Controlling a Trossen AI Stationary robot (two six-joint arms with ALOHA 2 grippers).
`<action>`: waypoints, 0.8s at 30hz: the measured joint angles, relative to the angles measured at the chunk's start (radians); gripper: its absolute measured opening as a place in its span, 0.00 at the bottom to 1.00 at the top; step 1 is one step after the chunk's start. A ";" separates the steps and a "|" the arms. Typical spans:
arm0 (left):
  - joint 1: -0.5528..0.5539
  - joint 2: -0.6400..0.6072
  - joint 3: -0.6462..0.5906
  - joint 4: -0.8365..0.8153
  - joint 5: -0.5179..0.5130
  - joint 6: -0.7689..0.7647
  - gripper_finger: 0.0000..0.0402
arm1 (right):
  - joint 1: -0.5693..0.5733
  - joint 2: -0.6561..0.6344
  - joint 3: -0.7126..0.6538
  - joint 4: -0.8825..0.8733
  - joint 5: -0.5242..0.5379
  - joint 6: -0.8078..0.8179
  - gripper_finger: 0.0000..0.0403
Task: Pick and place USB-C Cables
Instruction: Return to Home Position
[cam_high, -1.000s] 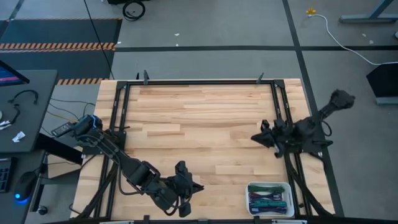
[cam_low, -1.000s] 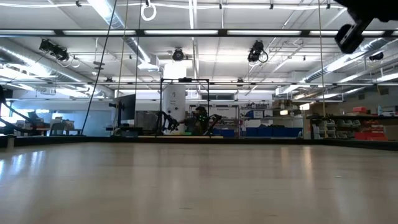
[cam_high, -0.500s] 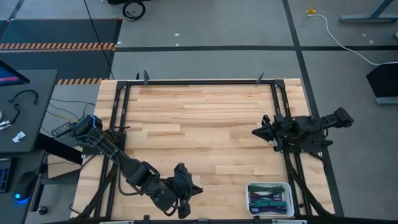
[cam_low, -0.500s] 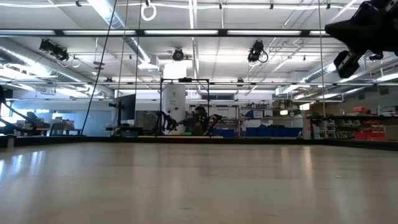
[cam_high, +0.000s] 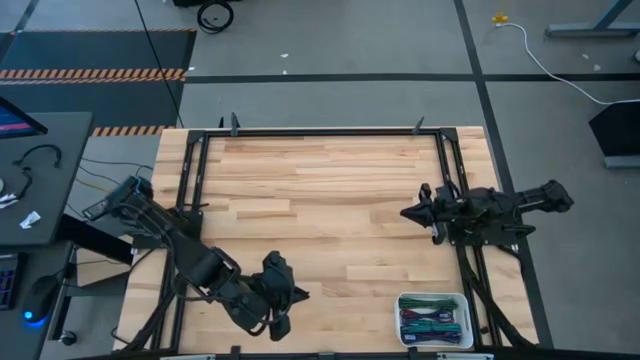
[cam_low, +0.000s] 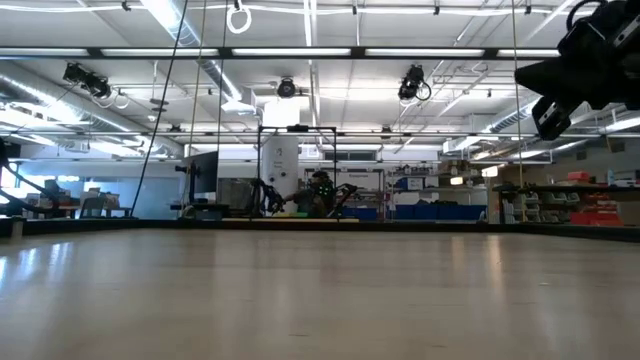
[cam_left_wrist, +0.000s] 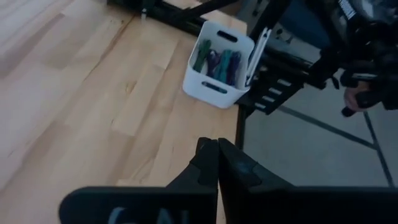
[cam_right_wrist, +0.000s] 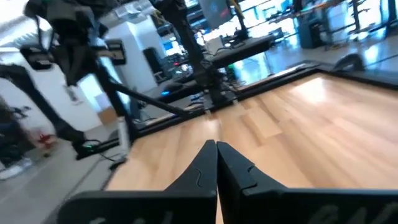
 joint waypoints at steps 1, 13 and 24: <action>-0.001 -0.009 0.000 -0.016 -0.002 -0.006 0.01 | -0.010 0.004 0.000 0.001 0.001 -0.017 0.00; -0.026 -0.100 0.000 -0.177 -0.066 -0.009 0.01 | -0.147 0.020 0.000 0.000 -0.003 -0.111 0.03; -0.031 -0.392 -0.267 -0.241 -0.179 -0.011 0.01 | -0.150 0.020 0.000 0.005 0.001 -0.110 0.06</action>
